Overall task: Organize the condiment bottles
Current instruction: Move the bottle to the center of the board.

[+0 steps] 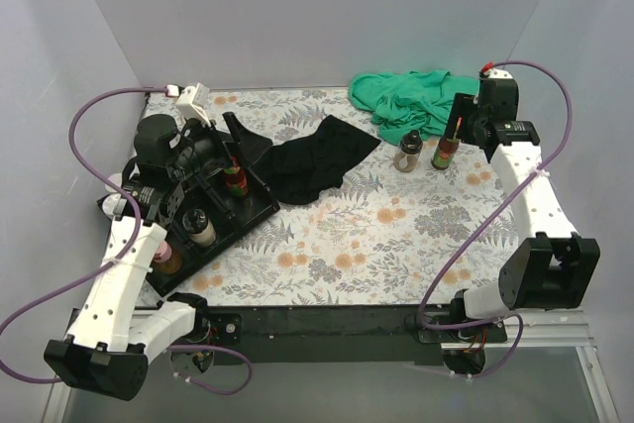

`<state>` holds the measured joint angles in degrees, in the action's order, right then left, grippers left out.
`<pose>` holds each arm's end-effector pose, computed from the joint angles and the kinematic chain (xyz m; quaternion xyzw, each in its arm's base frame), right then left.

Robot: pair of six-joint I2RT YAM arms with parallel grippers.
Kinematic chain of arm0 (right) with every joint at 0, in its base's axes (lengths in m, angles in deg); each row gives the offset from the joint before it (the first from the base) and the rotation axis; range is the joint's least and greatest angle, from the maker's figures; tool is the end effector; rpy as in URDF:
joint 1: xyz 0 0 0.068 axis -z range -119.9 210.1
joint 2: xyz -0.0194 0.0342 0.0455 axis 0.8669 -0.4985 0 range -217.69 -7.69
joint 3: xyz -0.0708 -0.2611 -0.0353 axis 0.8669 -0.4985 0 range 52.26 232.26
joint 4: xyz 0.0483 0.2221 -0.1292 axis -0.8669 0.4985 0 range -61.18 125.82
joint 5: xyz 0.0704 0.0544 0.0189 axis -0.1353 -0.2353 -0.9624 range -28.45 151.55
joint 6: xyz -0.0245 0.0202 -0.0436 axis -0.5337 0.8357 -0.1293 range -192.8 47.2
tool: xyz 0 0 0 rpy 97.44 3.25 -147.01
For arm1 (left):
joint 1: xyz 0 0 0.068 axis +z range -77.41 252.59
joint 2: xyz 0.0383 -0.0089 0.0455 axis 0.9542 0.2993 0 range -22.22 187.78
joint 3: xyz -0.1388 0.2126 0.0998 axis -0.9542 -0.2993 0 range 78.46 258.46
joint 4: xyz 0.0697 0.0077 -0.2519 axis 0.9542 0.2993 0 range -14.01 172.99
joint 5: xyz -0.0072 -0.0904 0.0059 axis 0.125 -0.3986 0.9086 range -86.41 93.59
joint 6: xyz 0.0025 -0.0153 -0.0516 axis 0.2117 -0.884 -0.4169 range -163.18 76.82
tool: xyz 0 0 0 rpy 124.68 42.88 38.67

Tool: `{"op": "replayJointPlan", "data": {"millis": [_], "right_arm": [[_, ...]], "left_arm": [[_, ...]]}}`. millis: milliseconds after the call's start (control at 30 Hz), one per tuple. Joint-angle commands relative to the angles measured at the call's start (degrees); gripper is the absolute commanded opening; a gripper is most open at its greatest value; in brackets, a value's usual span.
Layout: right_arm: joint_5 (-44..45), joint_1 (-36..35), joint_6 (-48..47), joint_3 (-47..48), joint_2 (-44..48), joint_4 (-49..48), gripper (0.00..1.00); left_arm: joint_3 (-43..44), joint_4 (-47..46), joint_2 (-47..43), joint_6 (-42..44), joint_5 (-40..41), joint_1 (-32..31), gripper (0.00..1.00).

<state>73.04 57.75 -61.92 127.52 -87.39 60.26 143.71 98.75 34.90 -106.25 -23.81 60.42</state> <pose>0.3100 0.0057 0.3502 0.1112 0.8802 -0.0364 0.4599 0.2046 -0.0609 0.4026 -0.1997 0.7564 -0.5110 0.3561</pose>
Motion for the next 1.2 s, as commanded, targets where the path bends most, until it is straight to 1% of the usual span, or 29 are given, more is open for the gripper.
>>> {"op": "replayJointPlan", "data": {"millis": [0,100,167,300,567,633,667,700,767,800,867,900,967,1000,1133,1167], "right_arm": [[-2.9,1.7,-2.4,4.8,-4.1,-4.8,0.76],[-3.7,3.7,-3.2,6.7,-7.0,-5.8,0.74],[-5.8,4.5,-4.4,7.9,-9.0,-6.4,0.72],[-6.3,4.8,-5.6,9.8,-12.1,-6.7,0.68],[-10.8,5.1,-6.1,13.4,-18.0,-7.3,0.65],[-10.6,5.1,-6.4,14.5,-19.3,-7.4,0.61],[-10.7,5.0,-6.6,14.8,-19.9,-7.3,0.59],[-10.7,5.0,-6.7,15.2,-20.1,-7.3,0.54],[-10.4,5.1,-7.1,15.6,-20.4,-7.2,0.48],[-10.2,5.1,-7.2,15.6,-20.1,-7.1,0.38],[-9.3,5.0,-7.6,14.9,-19.1,-7.2,0.26],[-8.8,5.0,-7.7,14.4,-18.6,-6.9,0.17],[-6.3,4.9,-7.2,13.0,-16.6,-6.1,0.08],[-5.3,4.9,-6.8,12.6,-15.8,-4.2,0.01],[-3.5,4.5,-6.1,8.9,-11.0,-0.2,0.01],[-4.1,4.2,-6.1,5.7,-7.7,-0.1,0.01]], "left_arm": [[-0.6,0.4,-3.0,0.3,-0.8,-0.1,0.98],[-0.8,0.4,-3.7,0.4,-0.5,-0.1,0.98],[-1.3,0.2,-4.6,0.3,-0.6,-0.1,0.98],[-2.4,-0.2,-5.6,1.4,-0.5,-0.1,0.98],[-2.9,0.6,-6.5,2.5,0.2,-0.1,0.98],[-3.0,0.8,-6.8,2.7,0.5,-0.1,0.98],[-3.0,0.9,-6.8,2.9,0.7,-0.1,0.98],[-3.2,0.9,-6.8,3.0,1.0,-0.1,0.98],[-3.4,1.0,-7.0,3.4,1.5,-0.1,0.98],[-3.6,1.1,-7.0,3.5,1.6,-0.1,0.98],[-3.6,1.1,-7.3,3.5,1.7,-0.1,0.98],[-3.6,1.1,-7.4,3.3,1.6,-0.1,0.98],[-3.5,1.1,-7.6,3.0,1.6,-0.1,0.98],[-3.4,1.1,-7.6,2.8,1.4,-0.1,0.98],[-1.7,1.6,-7.7,2.6,1.4,-0.1,0.98],[-0.8,3.0,-7.4,3.0,1.7,-0.1,0.98]]}}
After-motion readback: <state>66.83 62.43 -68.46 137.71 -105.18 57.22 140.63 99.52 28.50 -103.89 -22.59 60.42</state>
